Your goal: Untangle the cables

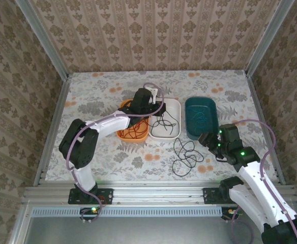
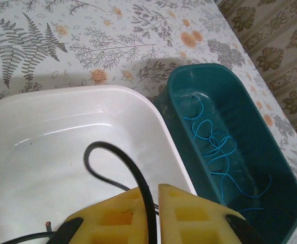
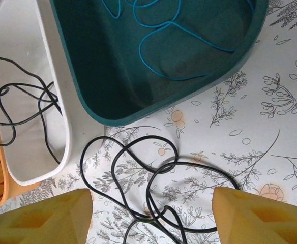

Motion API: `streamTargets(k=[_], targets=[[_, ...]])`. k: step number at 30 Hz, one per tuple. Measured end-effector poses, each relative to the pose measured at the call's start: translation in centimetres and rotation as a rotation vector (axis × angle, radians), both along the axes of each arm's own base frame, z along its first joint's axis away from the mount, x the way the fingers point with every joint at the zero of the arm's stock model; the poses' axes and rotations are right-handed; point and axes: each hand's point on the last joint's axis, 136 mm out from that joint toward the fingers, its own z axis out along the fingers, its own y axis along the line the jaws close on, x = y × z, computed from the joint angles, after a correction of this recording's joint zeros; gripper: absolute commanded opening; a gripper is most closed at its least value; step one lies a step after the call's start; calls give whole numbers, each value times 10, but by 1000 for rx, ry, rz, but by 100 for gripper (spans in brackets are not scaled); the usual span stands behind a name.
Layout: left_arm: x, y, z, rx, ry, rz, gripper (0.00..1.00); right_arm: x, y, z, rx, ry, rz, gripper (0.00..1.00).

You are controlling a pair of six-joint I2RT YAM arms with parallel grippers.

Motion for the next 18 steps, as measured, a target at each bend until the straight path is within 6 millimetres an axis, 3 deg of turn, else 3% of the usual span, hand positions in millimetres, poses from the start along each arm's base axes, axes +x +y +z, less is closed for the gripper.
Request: streamTargets(k=[2, 6, 11, 18], targets=[[2, -4, 3, -4, -5, -1, 55, -1, 0, 0, 0, -4, 4, 65], [2, -14, 19, -30, -36, -17, 67, -5, -1, -4, -7, -2, 11, 65], [-12, -22, 35, -6, -97, -56, 74, -9, -2, -10, -14, 17, 14, 65], [-55, -10, 87, 48, -236, -91, 73, -13, 4, -25, -1, 78, 42, 65]])
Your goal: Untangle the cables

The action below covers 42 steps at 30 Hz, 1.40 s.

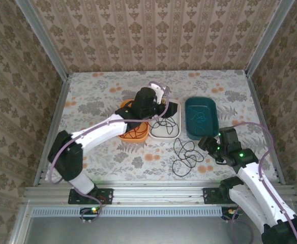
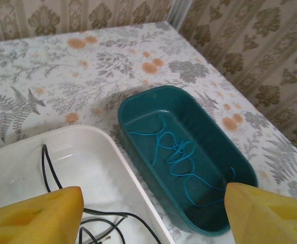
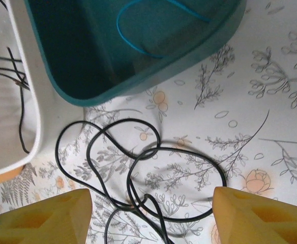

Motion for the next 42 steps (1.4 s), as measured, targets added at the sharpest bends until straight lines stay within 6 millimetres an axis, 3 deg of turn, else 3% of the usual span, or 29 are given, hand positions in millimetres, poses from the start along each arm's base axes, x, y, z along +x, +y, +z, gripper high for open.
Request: streamTargets(k=[3, 10, 12, 14, 18, 22, 24, 26, 30, 35, 38, 42], targets=[[-23, 2, -3, 20, -11, -62, 72, -5, 10, -15, 13, 62, 46, 62], [-90, -6, -85, 193, 98, -247, 67, -21, 38, -43, 11, 170, 195, 50], [-102, -7, -101, 228, 123, -273, 67, -24, 45, -48, 14, 186, 226, 37], [-106, -8, -109, 245, 134, -284, 67, -26, 48, -52, 14, 208, 242, 22], [-107, -10, -111, 249, 128, -284, 67, -26, 50, -54, 19, 213, 247, 2], [-103, -11, -107, 238, 109, -269, 67, -24, 51, -45, 24, 186, 250, 0], [-102, -13, -105, 229, 100, -268, 67, -20, 50, -28, 21, 136, 246, 0], [-101, -14, -102, 218, 94, -267, 67, -9, 49, 4, 18, 37, 241, 0], [-97, -11, -99, 177, 95, -248, 67, 12, 44, 98, 2, -243, 227, 0], [-89, 6, -93, 115, 109, -207, 67, 17, 32, 201, -30, -520, 209, 0], [-86, 14, -85, 81, 101, -189, 67, 16, 27, 237, -47, -611, 202, 0], [-85, 23, -72, 37, 77, -169, 67, 19, 28, 261, -49, -674, 209, 0]])
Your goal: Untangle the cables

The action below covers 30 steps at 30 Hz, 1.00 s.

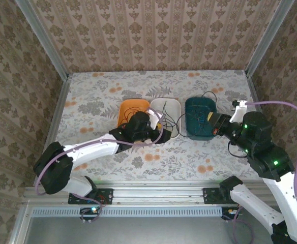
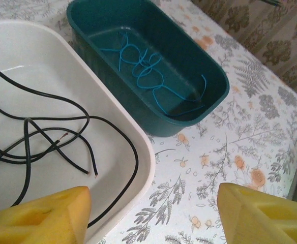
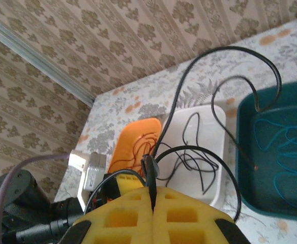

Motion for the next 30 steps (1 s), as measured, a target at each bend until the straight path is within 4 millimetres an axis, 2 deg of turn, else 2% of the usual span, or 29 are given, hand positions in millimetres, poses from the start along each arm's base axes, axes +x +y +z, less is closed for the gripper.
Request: streamTargets(k=[5, 8, 14, 20, 23, 25, 28, 30], targets=[[9, 23, 3, -28, -10, 105, 68, 27, 19, 0, 18, 9, 40, 0], [21, 48, 2, -16, -21, 236, 68, 50, 36, -10, 28, 39, 75, 0], [35, 100, 12, 15, -72, 473, 69, 97, 67, -51, 21, 140, 135, 0], [37, 140, 15, 21, -87, 601, 69, 131, 81, -108, -28, 263, 134, 0], [34, 150, 13, 30, -86, 624, 69, 149, 90, -154, -86, 374, 138, 0], [32, 153, 12, 40, -84, 630, 69, 159, 100, -191, -138, 464, 150, 0], [32, 156, 13, 40, -84, 642, 69, 158, 116, -244, -221, 602, 194, 0], [31, 158, 14, 41, -86, 647, 69, 152, 125, -269, -272, 675, 223, 0]])
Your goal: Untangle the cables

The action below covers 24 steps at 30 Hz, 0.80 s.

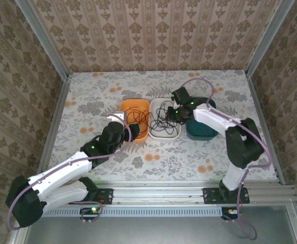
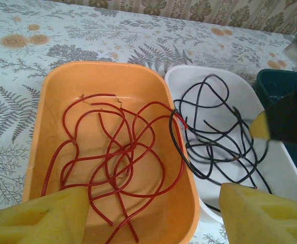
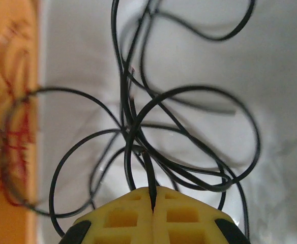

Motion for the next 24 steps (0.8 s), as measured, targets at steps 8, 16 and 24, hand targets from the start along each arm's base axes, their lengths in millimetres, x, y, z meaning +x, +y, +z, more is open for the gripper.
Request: streamTargets(k=[8, 16, 24], targets=[[-1, 8, -2, 21, 5, 22, 70, -5, 1, -1, -59, 13, 9, 47], [5, 38, 6, 58, -34, 147, 71, 2, -36, 117, -37, -319, -104, 63], [3, 120, 36, 138, -146, 436, 100, -42, -151, 155, -122, -591, -400, 100]])
